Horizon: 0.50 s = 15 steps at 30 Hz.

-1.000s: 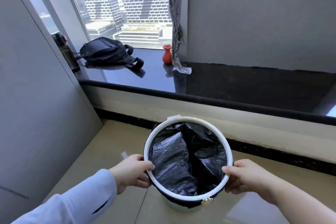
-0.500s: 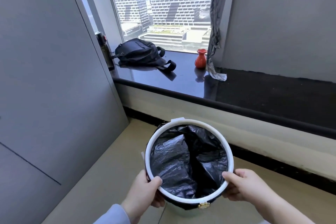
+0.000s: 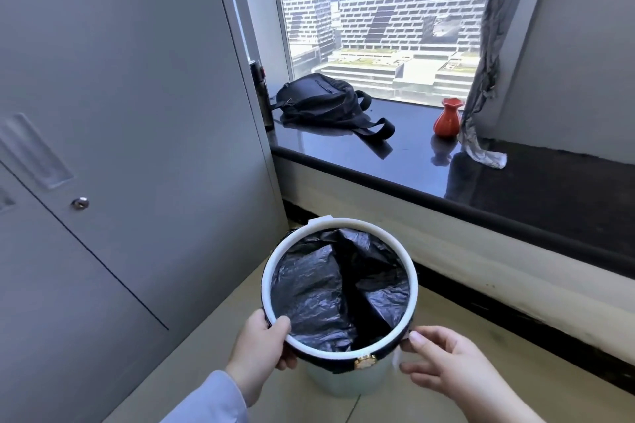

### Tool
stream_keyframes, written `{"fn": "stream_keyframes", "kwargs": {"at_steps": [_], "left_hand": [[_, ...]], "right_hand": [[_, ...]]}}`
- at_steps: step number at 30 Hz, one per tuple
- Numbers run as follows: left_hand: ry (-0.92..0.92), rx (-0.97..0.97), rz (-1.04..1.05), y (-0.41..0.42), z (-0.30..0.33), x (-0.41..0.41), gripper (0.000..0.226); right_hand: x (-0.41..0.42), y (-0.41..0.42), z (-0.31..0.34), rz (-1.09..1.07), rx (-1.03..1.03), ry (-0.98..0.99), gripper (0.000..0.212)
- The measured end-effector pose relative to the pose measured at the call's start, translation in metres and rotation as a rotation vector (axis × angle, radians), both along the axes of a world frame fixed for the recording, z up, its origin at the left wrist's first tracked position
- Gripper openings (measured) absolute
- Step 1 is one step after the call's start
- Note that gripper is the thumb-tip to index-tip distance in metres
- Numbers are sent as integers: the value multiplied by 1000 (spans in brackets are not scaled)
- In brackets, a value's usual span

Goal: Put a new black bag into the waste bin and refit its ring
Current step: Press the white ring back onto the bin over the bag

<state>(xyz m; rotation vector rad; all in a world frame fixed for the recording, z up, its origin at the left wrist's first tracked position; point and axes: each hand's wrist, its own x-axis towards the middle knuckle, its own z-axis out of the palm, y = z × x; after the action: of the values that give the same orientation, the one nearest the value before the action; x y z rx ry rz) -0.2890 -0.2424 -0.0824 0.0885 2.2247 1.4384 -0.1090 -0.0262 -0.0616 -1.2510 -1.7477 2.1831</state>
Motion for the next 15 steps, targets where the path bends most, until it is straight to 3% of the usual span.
{"fn": "stream_keyframes", "kwargs": {"at_steps": [3, 10, 15], "left_hand": [[12, -13, 29, -2, 2, -14, 7], [19, -11, 107, 0, 7, -58, 12], [-4, 13, 139, 5, 5, -86, 8]], "right_hand": [[-12, -6, 5, 28, 25, 9, 14], [-54, -14, 25, 216, 155, 107, 51], [-75, -17, 28, 242, 183, 137, 56]]}}
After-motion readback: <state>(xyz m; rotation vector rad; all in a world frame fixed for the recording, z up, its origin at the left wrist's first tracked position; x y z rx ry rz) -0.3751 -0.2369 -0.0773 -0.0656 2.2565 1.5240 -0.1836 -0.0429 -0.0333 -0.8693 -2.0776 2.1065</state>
